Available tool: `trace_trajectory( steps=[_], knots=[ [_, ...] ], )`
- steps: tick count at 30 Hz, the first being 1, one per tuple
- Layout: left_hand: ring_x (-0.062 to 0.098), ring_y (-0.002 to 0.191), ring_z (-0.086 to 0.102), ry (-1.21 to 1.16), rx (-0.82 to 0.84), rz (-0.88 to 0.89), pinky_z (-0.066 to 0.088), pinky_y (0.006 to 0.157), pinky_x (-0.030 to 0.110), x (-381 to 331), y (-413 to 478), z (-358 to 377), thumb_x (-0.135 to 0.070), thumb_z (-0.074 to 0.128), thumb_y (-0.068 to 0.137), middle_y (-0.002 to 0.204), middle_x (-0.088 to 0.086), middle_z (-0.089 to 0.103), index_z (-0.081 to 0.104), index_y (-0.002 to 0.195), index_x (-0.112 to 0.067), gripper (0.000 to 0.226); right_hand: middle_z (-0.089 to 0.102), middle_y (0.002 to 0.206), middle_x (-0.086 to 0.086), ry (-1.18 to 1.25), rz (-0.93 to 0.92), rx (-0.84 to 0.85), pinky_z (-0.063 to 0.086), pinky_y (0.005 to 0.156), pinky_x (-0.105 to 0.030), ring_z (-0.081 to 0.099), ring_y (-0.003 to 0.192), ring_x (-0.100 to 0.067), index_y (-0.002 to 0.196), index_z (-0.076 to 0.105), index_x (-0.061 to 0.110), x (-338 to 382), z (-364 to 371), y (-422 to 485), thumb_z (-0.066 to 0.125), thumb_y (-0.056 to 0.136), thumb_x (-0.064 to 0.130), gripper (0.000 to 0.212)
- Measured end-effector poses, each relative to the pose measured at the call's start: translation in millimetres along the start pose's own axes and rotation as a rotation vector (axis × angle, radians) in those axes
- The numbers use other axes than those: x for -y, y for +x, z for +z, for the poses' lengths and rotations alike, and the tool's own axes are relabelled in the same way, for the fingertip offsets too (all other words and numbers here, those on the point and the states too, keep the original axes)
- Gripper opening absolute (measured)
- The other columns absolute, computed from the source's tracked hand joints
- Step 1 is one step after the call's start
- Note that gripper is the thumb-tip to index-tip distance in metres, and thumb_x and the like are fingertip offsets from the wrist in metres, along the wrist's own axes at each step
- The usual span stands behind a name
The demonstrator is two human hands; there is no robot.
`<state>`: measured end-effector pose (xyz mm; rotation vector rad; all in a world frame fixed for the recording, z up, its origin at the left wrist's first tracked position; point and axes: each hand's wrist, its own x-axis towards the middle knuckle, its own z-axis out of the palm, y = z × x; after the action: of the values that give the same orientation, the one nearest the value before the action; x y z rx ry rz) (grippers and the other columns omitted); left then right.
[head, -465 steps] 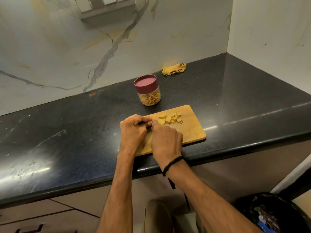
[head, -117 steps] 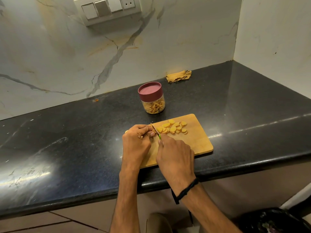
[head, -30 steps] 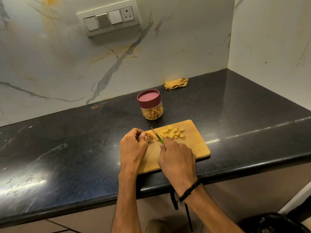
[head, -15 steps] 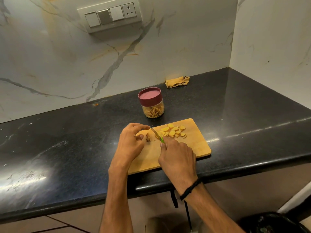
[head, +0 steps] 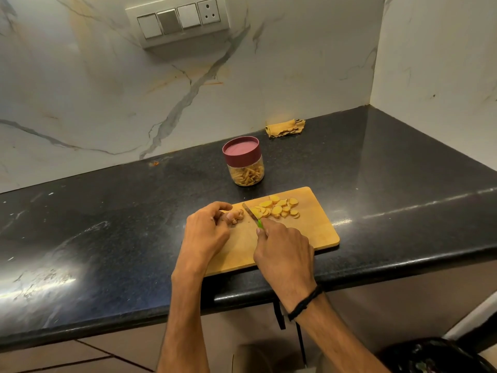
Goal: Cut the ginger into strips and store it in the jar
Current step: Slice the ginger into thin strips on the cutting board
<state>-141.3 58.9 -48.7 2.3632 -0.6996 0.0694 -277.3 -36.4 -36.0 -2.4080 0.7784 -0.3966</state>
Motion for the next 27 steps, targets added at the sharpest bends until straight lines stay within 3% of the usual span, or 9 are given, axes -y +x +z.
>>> trace_trajectory(
  steps=[3,6,10,14,17,23,27],
  knots=[
    [0.003,0.089,0.061,-0.013,0.007,-0.007,0.044,0.078,0.018,1,0,-1,-0.016,0.063,0.098,0.087,-0.016,0.063,0.066,0.123,-0.026,0.028,0.065,0.104,0.001,0.004,-0.008,-0.013,0.035,0.067,-0.028,0.058,0.092,-0.018,0.125,0.053,0.025,1,3,0,0.036,0.104,0.033,0.028],
    [0.000,0.085,0.061,-0.033,0.009,0.002,0.041,0.071,0.010,-1,0,1,-0.021,0.067,0.095,0.085,-0.014,0.066,0.067,0.123,-0.025,0.028,0.064,0.104,0.001,0.019,-0.008,-0.016,0.033,0.066,-0.027,0.058,0.091,-0.018,0.129,0.050,0.026,4,7,-1,0.036,0.104,0.033,0.029],
    [-0.005,0.082,0.060,-0.061,0.001,-0.001,0.039,0.070,0.006,-5,-2,3,-0.025,0.069,0.095,0.080,-0.019,0.066,0.068,0.120,-0.026,0.025,0.059,0.096,0.002,0.017,-0.032,-0.020,0.032,0.065,-0.026,0.046,0.077,-0.015,0.135,0.043,0.026,9,10,-4,0.038,0.104,0.031,0.032],
    [-0.008,0.081,0.061,-0.059,-0.022,-0.016,0.041,0.071,0.004,-5,-3,6,-0.026,0.069,0.095,0.085,-0.016,0.069,0.073,0.117,-0.020,0.023,0.063,0.105,-0.001,0.009,-0.044,-0.023,0.034,0.068,-0.028,0.060,0.094,-0.019,0.150,0.027,0.027,11,15,-6,0.038,0.104,0.028,0.047],
    [-0.004,0.081,0.061,-0.055,-0.041,-0.016,0.044,0.073,0.008,-6,-4,9,-0.026,0.069,0.094,0.095,-0.008,0.073,0.074,0.114,-0.019,0.022,0.063,0.104,-0.001,-0.009,-0.043,-0.024,0.034,0.067,-0.028,0.060,0.093,-0.018,0.153,0.020,0.026,14,19,-7,0.036,0.105,0.028,0.050],
    [0.000,0.073,0.065,-0.075,-0.170,-0.053,0.055,0.070,0.021,-8,-11,17,-0.026,0.070,0.092,0.090,-0.011,0.076,0.080,0.102,-0.024,0.014,0.062,0.105,-0.003,-0.025,-0.056,-0.004,0.035,0.069,-0.029,0.060,0.092,-0.018,0.154,0.011,0.024,19,27,-11,0.035,0.104,0.025,0.056],
    [0.006,0.062,0.065,-0.083,-0.206,-0.089,0.060,0.065,0.037,-9,-12,25,-0.028,0.069,0.093,0.079,-0.010,0.075,0.080,0.097,-0.025,0.012,0.062,0.109,-0.003,-0.050,-0.055,0.017,0.035,0.072,-0.029,0.060,0.095,-0.018,0.155,0.007,0.021,21,30,-12,0.034,0.104,0.023,0.057]
  ],
)
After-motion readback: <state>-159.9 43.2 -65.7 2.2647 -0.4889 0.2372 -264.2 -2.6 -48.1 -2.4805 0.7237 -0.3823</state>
